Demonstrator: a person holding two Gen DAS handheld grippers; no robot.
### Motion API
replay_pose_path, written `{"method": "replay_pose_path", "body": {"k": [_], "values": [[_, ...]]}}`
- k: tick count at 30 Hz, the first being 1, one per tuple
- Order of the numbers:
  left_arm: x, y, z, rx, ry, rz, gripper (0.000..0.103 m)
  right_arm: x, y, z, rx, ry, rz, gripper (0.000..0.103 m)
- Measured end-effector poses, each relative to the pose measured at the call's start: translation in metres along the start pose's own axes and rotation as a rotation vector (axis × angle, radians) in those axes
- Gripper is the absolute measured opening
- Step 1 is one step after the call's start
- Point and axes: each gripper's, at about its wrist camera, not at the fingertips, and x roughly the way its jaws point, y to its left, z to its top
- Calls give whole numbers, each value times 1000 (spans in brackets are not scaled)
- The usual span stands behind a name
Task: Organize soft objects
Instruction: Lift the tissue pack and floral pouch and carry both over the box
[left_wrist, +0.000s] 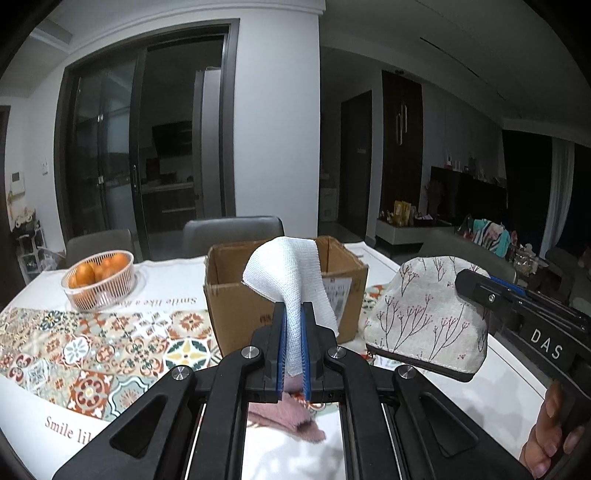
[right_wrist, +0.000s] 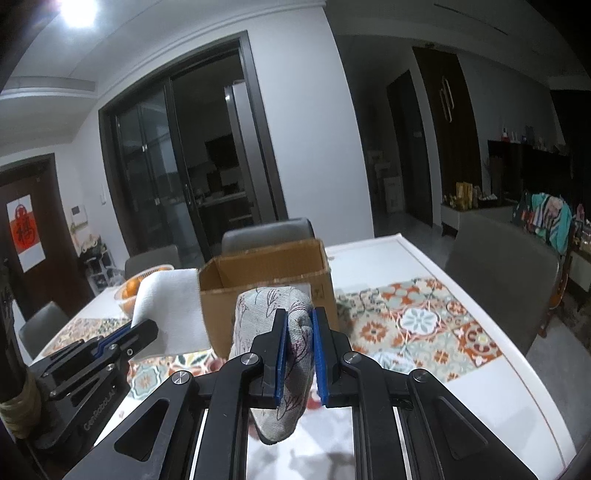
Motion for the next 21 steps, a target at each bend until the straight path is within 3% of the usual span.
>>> {"method": "replay_pose_path", "body": {"k": [21], "values": [[5,12,46,21,-127,26,9,8,8,46,-18,-150,12,15]]}}
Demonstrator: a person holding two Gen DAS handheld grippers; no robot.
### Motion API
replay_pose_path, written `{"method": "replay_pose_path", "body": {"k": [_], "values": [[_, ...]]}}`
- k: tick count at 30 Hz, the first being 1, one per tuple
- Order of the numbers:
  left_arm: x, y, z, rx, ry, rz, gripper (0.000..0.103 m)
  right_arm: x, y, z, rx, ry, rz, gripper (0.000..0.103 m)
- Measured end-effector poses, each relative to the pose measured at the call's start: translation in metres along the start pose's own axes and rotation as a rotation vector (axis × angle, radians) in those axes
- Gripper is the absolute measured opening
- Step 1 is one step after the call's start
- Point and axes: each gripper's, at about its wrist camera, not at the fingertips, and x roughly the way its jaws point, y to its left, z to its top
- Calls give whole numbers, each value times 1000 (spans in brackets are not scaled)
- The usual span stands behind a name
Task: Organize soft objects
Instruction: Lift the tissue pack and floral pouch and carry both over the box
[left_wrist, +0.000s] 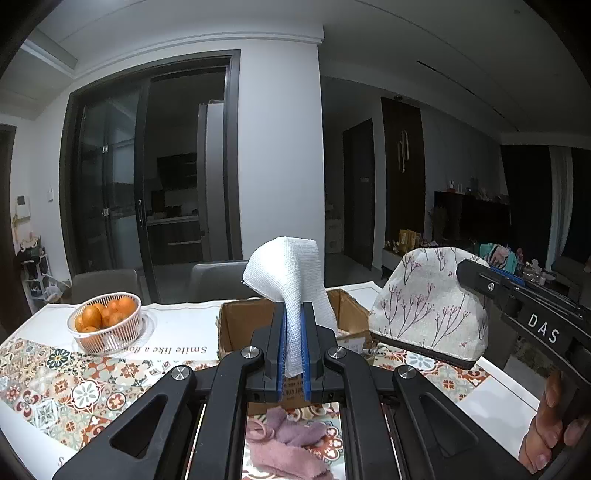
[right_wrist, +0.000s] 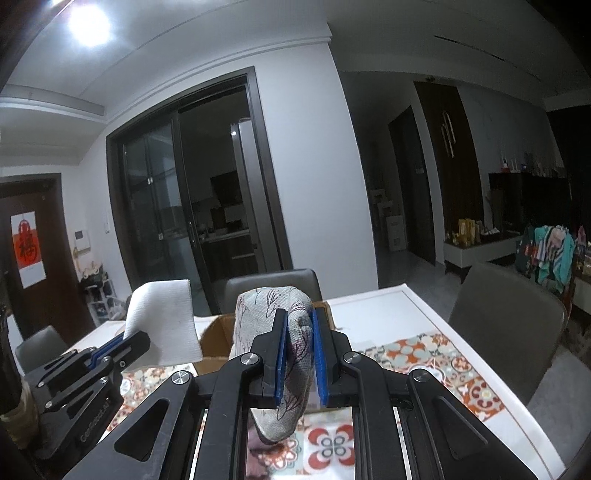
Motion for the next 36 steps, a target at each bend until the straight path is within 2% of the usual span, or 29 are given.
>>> {"method": "replay_pose_path", "body": {"k": [15,26,36], "values": [[35,17,18,14,-31,24,9,39,7,22,-22,-56,23,15],[76,29,18,28,0,35,9,75,8,25,-36,-58,36,15],[119,35,8,41,54,44,9,118,7,20,-36,-13,50,15]]}}
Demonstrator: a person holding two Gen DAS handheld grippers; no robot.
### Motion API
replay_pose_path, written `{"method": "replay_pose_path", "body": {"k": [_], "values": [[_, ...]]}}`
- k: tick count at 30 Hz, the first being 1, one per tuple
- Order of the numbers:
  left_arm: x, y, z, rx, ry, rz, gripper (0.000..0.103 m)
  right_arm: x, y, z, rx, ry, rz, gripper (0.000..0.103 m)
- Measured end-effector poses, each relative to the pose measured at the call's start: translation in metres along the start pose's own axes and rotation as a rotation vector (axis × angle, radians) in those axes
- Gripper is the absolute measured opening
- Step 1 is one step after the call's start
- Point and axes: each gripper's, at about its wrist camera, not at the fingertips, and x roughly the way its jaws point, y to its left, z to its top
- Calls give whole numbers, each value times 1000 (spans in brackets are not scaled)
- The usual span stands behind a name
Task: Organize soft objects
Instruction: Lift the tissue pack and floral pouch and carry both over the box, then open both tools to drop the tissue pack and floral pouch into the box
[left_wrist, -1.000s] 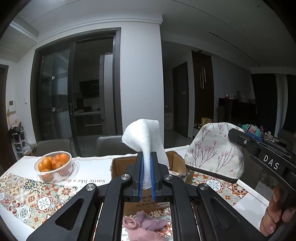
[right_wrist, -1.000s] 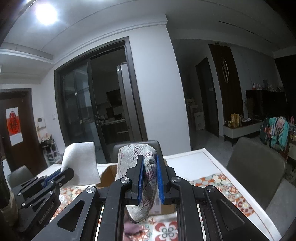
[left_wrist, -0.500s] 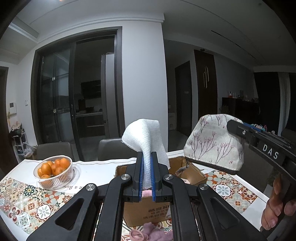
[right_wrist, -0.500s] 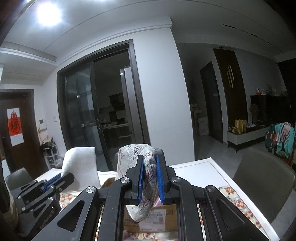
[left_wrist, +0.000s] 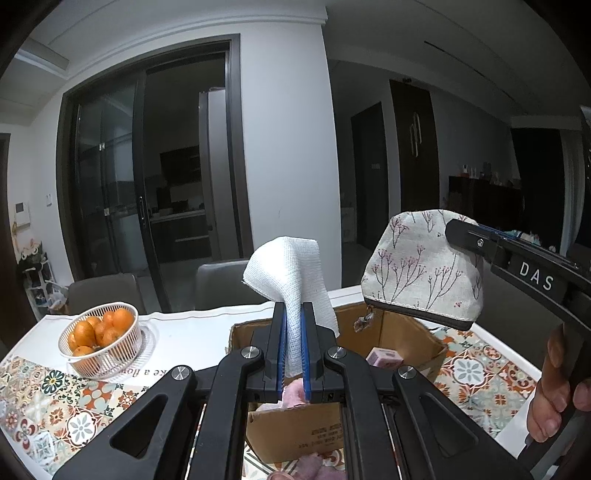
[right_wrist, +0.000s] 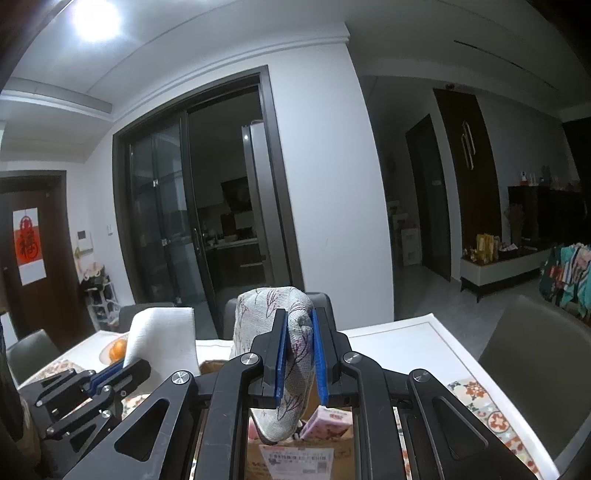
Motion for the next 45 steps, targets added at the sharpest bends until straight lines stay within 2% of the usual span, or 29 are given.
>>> {"method": "replay_pose_path", "body": {"k": [17,26,27,29,30,31,32,33,45], "values": [[68,-4,-33,35,167,13,9,69,-17,-27,28,161,57,15],[86,-8,-45,63,230,22,10,99,-18,-41,27,245,53,16],[87,-9,-46,68,233,26,14,102,-19,-43,28,256,49,16],[87,-9,-46,68,235,32,29,104,-22,-46,30,269,40,20],[86,-9,-46,68,235,31,42,105,-23,-47,34,278,38,23],[85,-10,-45,71,230,31,48,106,-24,-48,38,283,38,33],[83,-11,-45,74,222,41,48,105,-26,-49,43,286,38,47],[81,-11,-45,78,216,50,48,103,-27,-49,45,281,32,49],[34,1,-32,20,158,71,53,62,-8,-40,-4,249,-3,50]]}}
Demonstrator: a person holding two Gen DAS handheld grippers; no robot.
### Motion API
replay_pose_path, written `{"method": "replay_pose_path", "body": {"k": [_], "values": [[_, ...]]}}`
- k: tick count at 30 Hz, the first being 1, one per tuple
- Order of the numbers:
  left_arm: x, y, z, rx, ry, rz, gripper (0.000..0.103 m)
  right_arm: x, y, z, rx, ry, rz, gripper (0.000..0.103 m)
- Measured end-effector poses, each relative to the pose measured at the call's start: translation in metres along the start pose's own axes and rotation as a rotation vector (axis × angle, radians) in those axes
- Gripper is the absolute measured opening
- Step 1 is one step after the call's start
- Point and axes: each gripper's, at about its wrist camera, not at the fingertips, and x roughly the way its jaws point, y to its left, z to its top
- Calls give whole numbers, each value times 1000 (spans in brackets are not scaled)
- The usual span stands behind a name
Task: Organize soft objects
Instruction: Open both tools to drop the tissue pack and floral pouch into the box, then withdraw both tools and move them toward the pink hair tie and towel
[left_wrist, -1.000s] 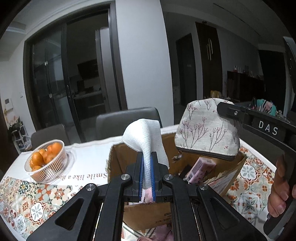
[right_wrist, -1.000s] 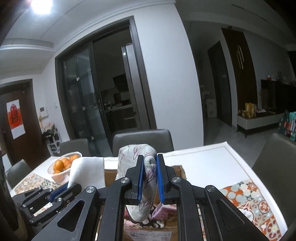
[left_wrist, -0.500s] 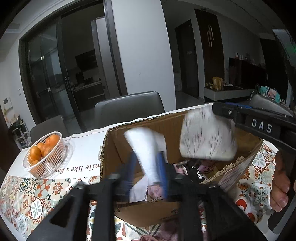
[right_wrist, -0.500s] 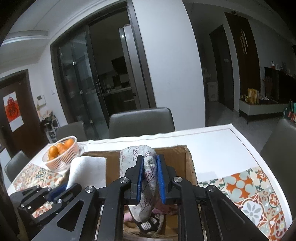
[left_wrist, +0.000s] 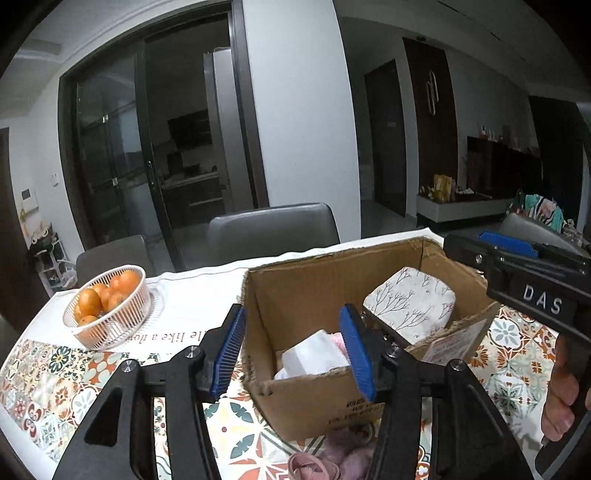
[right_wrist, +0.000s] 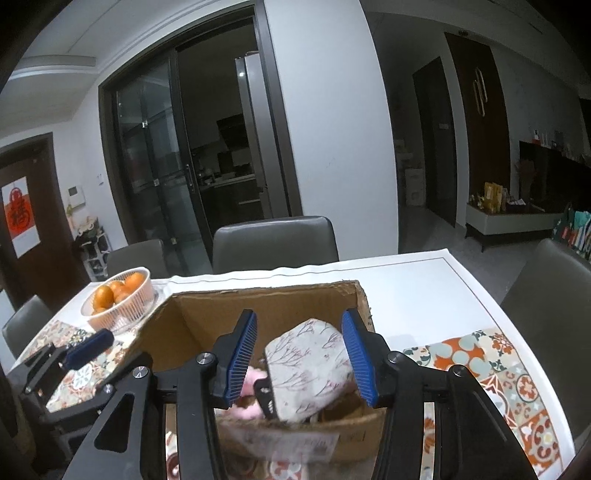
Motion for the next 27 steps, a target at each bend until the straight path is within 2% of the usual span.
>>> {"method": "replay_pose_path", "body": {"k": [9,14,27], "values": [[-41,18,0,-19,-47,17,53,-34,19,-2,-1,-8,32,50],[-61,25,-5,-21,-58,31,54,-52,31,-7,-12,-19,38,54],[-98,40,-30,-42,-48,38,55,-86,55,-29,-44,3,39,57]]}}
